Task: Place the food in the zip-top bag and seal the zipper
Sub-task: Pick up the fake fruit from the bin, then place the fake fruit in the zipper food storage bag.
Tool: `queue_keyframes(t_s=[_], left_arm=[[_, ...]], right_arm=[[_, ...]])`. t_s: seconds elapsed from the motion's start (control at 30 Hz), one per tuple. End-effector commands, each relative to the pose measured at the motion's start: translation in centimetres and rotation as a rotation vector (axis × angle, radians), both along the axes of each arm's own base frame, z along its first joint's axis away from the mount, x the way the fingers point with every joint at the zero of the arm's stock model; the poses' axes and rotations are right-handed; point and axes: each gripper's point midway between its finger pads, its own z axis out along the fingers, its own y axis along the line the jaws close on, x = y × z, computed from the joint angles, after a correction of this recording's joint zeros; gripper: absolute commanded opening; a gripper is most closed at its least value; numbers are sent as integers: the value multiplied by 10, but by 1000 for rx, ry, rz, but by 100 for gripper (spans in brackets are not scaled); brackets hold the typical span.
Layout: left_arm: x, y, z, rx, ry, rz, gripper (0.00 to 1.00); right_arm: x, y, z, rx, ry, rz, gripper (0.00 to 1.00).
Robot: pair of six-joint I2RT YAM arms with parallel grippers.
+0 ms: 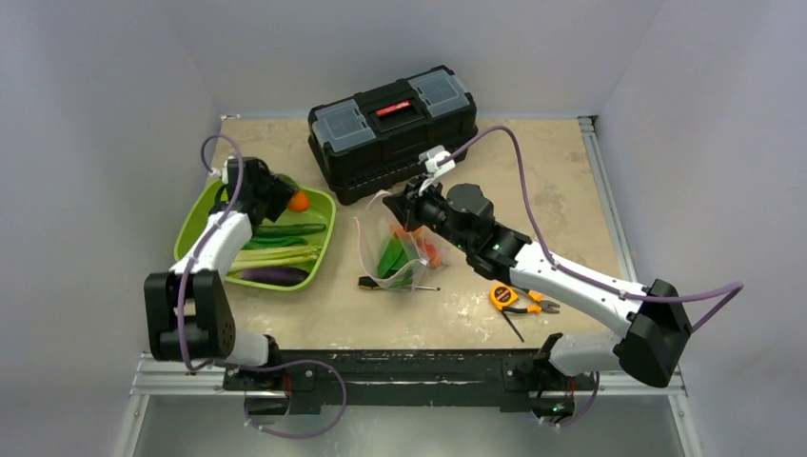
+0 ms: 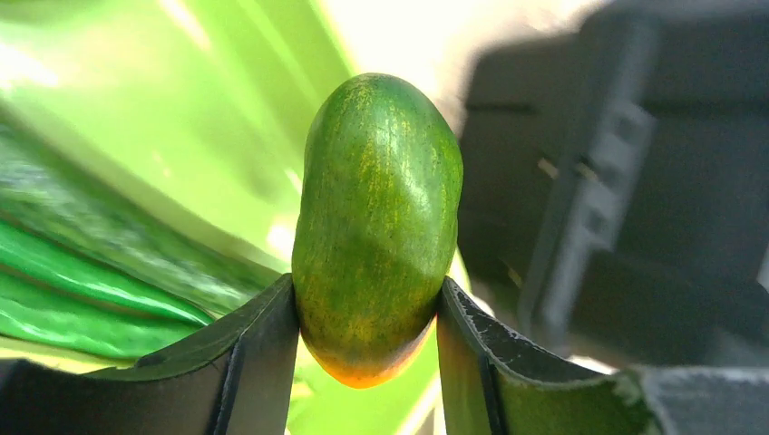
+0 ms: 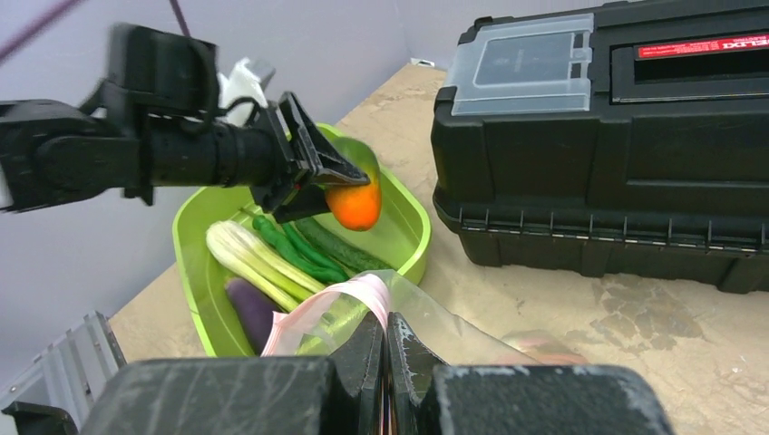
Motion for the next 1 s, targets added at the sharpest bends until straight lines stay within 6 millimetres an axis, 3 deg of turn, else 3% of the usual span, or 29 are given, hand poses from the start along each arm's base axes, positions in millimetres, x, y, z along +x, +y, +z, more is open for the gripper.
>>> queue_keyframes(t_s=[0.0,0.17,0.4,0.57,0.77,0.97], left_arm=[[-10,-29,71,153,-182,-159,14],[-48,-68,117,88,-320,-383,9],[-113,-138,179,-72,-549,-847,7],[-167,-184,208,-113,-645,-1146,0],[-221,-223,219,-141,-653,-1436,0],[-238,-242,197,-223,-445,-1532,0]], right_arm=[[2,-8,42,67,-79,-29,0],[3,-13,51,78,-96,-45,0],[3,-14,64,102,-112,-46,0],[3,-10,63,107,-108,-37,0],[3,-10,67,114,-112,-39,0],[3,-12,68,112,-111,-46,0]])
